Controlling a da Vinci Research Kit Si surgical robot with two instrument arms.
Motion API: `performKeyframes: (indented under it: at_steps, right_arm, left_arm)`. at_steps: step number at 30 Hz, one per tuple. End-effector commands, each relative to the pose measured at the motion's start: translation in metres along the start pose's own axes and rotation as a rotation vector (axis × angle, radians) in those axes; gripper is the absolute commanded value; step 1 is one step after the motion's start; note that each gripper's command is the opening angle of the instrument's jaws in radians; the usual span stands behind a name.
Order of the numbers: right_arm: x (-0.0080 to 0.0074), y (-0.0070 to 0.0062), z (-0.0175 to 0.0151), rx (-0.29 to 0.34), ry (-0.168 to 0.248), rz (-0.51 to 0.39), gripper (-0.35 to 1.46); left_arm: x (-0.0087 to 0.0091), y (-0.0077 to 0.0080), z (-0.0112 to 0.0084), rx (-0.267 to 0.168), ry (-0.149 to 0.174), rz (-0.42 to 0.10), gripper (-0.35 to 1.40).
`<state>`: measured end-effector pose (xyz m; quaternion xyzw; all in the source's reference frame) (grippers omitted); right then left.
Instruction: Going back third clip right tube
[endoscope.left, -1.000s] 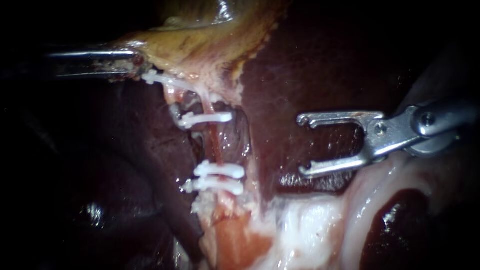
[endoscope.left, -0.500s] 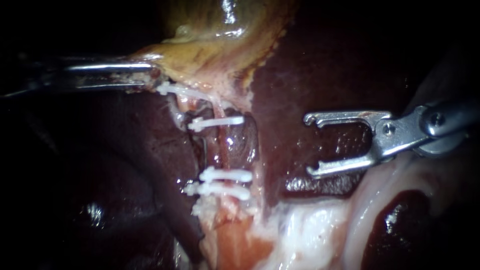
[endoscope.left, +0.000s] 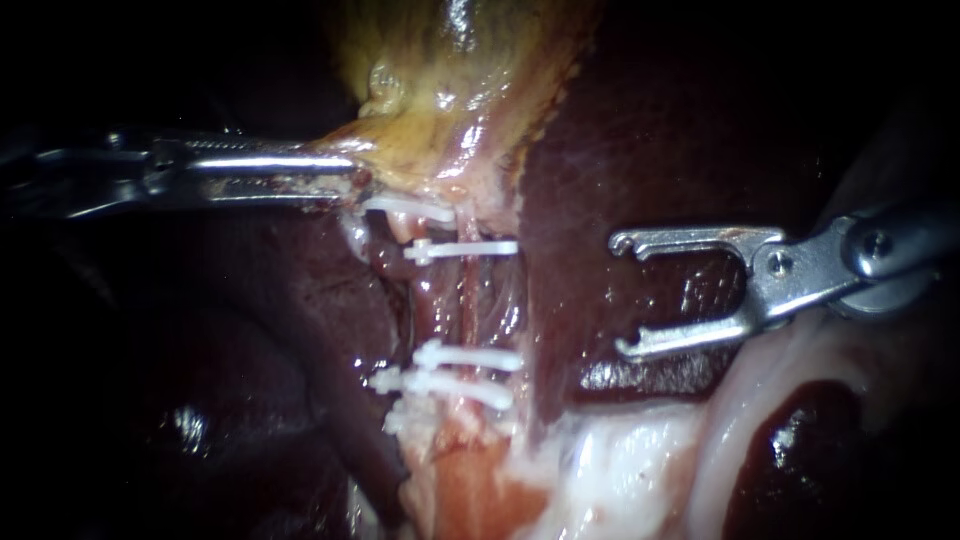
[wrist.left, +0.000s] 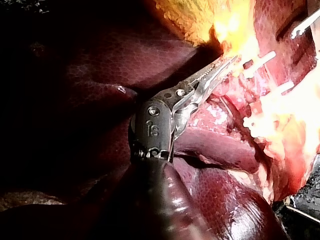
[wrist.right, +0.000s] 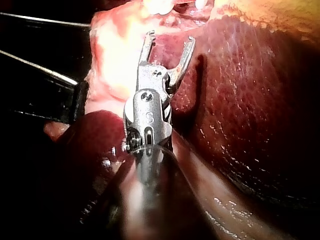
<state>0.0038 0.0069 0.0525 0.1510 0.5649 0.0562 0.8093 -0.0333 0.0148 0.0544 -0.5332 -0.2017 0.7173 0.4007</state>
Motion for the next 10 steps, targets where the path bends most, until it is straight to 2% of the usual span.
performKeyframes:
  at_steps: [1,10]
  right_arm:
    - [0.0000,0.0000,0.0000,0.000,0.000,0.000,0.50]
    - [0.0000,0.0000,0.0000,0.000,0.000,0.000,0.50]
  left_arm:
    - [0.0000,0.0000,0.0000,0.000,0.000,-0.001,-0.35]
    - [0.0000,0.0000,0.0000,0.000,0.000,-0.001,-0.35]
